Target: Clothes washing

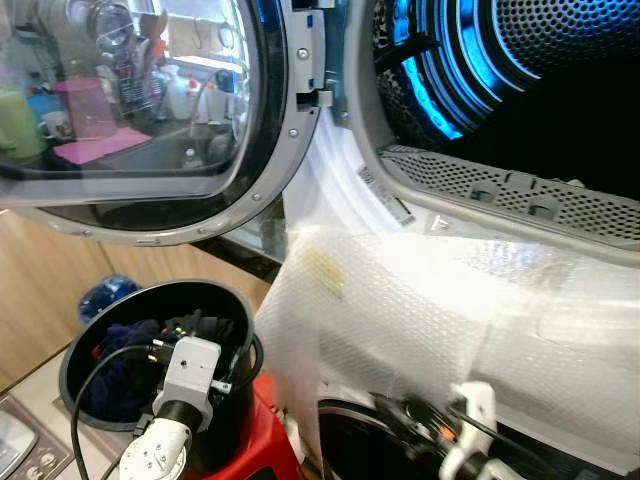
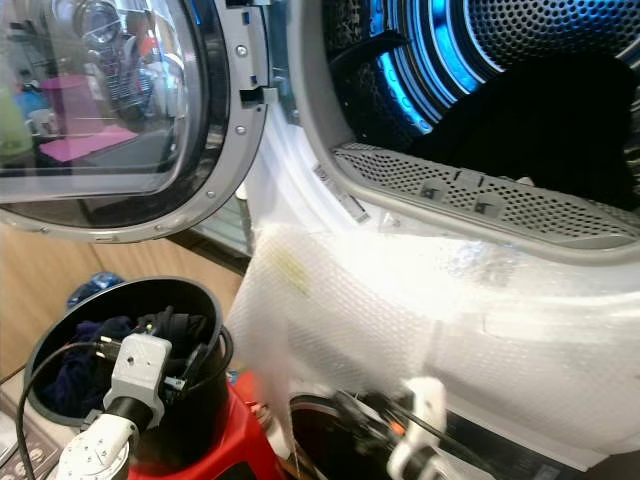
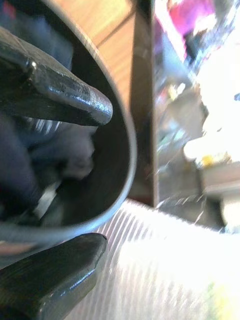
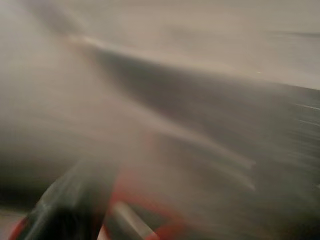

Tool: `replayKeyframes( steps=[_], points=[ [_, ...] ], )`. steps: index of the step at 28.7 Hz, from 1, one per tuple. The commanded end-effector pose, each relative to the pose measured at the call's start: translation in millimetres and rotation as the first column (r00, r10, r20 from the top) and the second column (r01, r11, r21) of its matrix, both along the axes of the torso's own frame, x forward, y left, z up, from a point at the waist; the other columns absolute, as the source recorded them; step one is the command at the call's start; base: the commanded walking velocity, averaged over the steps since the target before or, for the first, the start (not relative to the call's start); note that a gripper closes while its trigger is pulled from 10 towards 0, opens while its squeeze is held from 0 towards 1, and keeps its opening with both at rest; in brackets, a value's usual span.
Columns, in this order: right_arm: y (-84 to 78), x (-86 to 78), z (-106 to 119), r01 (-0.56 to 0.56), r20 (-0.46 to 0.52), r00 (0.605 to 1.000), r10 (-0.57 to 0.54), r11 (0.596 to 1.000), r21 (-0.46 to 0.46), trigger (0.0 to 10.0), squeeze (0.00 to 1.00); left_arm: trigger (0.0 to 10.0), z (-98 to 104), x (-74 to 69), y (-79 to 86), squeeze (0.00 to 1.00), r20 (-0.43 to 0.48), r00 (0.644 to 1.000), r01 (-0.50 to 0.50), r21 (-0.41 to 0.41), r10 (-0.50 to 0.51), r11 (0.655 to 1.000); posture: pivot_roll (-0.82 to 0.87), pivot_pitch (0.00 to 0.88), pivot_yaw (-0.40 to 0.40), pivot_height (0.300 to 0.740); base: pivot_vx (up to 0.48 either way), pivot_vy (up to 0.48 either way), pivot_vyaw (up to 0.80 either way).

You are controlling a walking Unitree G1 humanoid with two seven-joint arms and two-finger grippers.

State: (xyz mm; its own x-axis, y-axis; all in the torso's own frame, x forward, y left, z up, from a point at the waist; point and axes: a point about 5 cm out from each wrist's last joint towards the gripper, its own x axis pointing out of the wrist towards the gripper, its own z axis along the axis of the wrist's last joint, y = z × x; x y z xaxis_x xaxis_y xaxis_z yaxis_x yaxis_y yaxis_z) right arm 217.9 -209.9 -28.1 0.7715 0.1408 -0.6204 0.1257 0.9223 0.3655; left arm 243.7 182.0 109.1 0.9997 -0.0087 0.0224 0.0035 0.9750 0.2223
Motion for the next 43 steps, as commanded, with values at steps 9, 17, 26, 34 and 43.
replayKeyframes(
  steps=[9, 17, 26, 34, 43],
  points=[
    [-1.7, -66.0, -63, 0.003, -0.407, 0.904, -0.132, 0.952, -0.305, 10.0, 0.0, 10.0, 25, 5.9, 7.2, 0.0, 0.083, 0.995, -0.055, -0.029, 0.058, 0.998, 0.03, 0.04, 0.029, 0.74, 0.0, 0.0, 0.0],
    [3.2, -70.6, -69, -0.021, -0.446, 0.882, -0.154, 0.932, -0.363, 10.0, 0.19, 10.0, 18, 1.0, 43.7, 1.0, -0.026, 0.966, -0.255, -0.2, 0.256, 0.946, 0.05, 0.052, 0.024, 0.74, 0.0, 0.0, 0.0],
    [6.8, -77.3, -73, -0.038, -0.473, 0.868, -0.152, 0.929, -0.368, 10.0, 0.0, 10.0, 18, 0.8, 60.7, 1.0, -0.074, 0.939, -0.342, -0.28, 0.335, 0.897, 0.06, 0.053, 0.03, 0.74, 0.0, 0.0, 0.0],
    [7.5, -73.8, -72, -0.046, -0.463, 0.874, -0.146, 0.925, -0.377, 10.0, 0.0, 10.0, 20, 8.8, 66.8, 0.0, -0.121, 0.948, -0.316, -0.237, 0.295, 0.919, 0.05, 0.062, 0.032, 0.74, 0.0, 0.0, 0.0],
    [6.7, -67.9, -69, -0.058, -0.453, 0.881, -0.14, 0.917, -0.396, 10.0, 0.0, 10.0, 10, 26.1, 88.3, 0.0, -0.235, 0.927, -0.336, -0.167, 0.293, 0.927, 0.05, 0.064, 0.017, 0.74, 0.0, 0.0, 0.0]
  ],
)
